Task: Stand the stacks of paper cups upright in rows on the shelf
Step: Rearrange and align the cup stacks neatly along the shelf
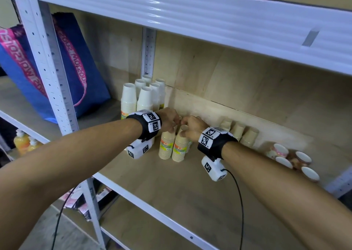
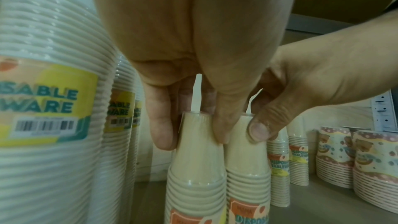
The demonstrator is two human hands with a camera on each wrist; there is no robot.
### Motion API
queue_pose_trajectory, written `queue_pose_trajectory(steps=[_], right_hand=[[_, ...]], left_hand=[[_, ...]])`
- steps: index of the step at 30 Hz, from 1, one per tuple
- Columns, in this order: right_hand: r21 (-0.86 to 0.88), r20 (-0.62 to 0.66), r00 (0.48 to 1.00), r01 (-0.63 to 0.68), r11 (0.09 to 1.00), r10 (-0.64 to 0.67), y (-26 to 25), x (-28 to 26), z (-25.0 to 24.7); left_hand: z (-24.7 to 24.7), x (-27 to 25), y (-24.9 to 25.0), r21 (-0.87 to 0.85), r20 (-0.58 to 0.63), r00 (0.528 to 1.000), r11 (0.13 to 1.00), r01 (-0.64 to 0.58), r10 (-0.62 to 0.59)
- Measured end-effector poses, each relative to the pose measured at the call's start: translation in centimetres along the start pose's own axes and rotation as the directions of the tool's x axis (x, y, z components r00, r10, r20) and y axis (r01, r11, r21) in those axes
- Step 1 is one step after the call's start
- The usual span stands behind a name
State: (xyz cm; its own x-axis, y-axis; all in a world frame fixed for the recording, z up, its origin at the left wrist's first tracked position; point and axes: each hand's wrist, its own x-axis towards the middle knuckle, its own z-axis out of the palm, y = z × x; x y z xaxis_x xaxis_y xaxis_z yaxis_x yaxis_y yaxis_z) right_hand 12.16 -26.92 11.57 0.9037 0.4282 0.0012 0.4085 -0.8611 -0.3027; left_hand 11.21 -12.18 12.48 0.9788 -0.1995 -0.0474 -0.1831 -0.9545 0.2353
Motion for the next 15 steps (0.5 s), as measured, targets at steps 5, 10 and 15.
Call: queue_pose_trajectory(steps=[5, 10, 15], right_hand=[[0.037, 0.012, 1.000, -0.007, 0.999, 0.006, 1.1, -0.9, -0.5], [0.042, 0.029, 0.999, -0.044, 0.998, 0.042, 3.2, -2.6, -2.1], [0.006, 0.004, 0.994, -0.109, 0.994, 0.109, 5.8, -4.8, -4.0]], left_hand=[[-0.4, 0.6, 1.2, 0.000, 0.045, 0.998, 0.999, -0.034, 0.034], [-0.7, 1.4, 3.7, -0.010, 0.040, 0.995, 0.996, -0.091, 0.091], [-0.6, 2.8, 7.3, -0.003, 0.041, 0.984, 0.985, -0.174, 0.174]])
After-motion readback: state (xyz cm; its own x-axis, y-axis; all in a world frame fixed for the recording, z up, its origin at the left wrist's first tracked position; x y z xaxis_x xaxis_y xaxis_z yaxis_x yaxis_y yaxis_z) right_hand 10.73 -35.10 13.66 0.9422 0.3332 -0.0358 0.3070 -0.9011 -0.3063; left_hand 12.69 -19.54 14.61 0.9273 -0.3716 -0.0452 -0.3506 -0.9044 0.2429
